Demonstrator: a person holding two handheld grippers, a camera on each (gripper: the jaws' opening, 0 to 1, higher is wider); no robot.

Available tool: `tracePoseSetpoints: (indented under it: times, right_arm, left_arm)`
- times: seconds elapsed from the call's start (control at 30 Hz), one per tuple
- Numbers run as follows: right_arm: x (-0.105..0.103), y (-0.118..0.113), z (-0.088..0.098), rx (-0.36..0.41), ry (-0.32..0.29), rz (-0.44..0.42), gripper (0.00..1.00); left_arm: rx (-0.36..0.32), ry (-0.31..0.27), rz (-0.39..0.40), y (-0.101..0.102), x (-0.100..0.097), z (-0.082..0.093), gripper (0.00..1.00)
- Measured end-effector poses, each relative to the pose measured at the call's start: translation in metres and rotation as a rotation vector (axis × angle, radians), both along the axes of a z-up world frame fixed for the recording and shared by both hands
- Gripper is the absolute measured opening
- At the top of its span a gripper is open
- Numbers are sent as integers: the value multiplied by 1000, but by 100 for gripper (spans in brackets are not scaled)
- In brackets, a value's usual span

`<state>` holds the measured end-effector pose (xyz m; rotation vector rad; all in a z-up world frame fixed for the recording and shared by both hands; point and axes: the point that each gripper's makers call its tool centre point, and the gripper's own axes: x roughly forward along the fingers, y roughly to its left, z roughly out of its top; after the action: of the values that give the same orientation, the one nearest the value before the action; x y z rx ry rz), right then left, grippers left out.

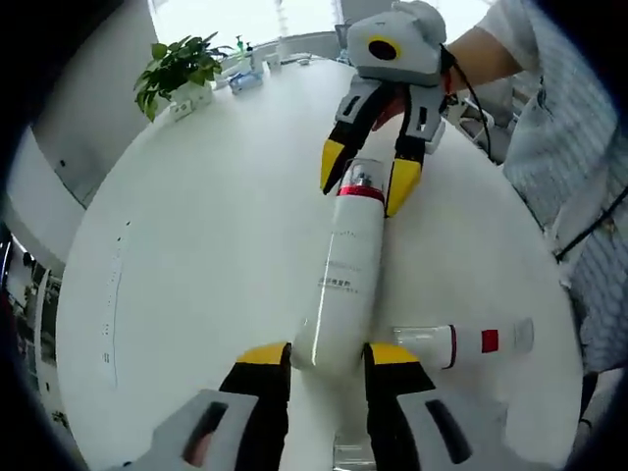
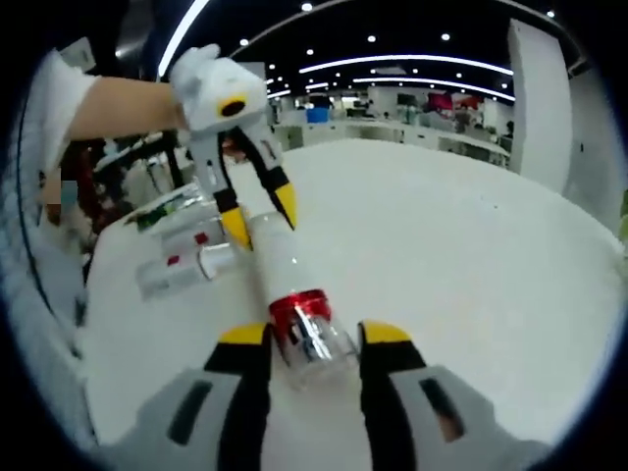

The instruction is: Arrange the skincare products in the storage area until every visible bottle or jar stands upright without overlapping.

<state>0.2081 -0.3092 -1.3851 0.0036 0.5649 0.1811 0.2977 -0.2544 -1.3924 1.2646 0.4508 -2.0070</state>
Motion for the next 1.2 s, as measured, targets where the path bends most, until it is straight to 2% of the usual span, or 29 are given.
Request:
tracePoseSetpoints:
  times: [0.07, 0.17, 0.27, 0.57, 0.87, 1.07, 1.2]
  right_arm:
    - [-10, 4, -8, -54, 51, 39, 32]
    - [-15, 11, -13, -49, 81, 56, 31]
    - [-15, 12, -14, -97, 99, 75, 31]
    - [-15, 13, -13, -94, 148, 79, 31]
    - [-16, 13, -13, -91, 138, 77, 31]
    - [-22, 11, -13, -85, 118, 81, 31]
    - [-33, 7, -9, -74, 94, 64, 29]
  left_arm:
    - [7, -4, -27, -1, -8, -1, 29]
    - [18, -20, -53, -1, -12, -2, 29]
    - [35, -40, -69, -2, -13, -4, 29]
    - [91, -44, -84, -3, -11, -10, 30]
    - [174, -36, -108, -3, -13, -11, 29]
    - [193, -56, -124, -2, -13, -11, 29]
    - [187, -46, -117, -2, -13, -10, 29]
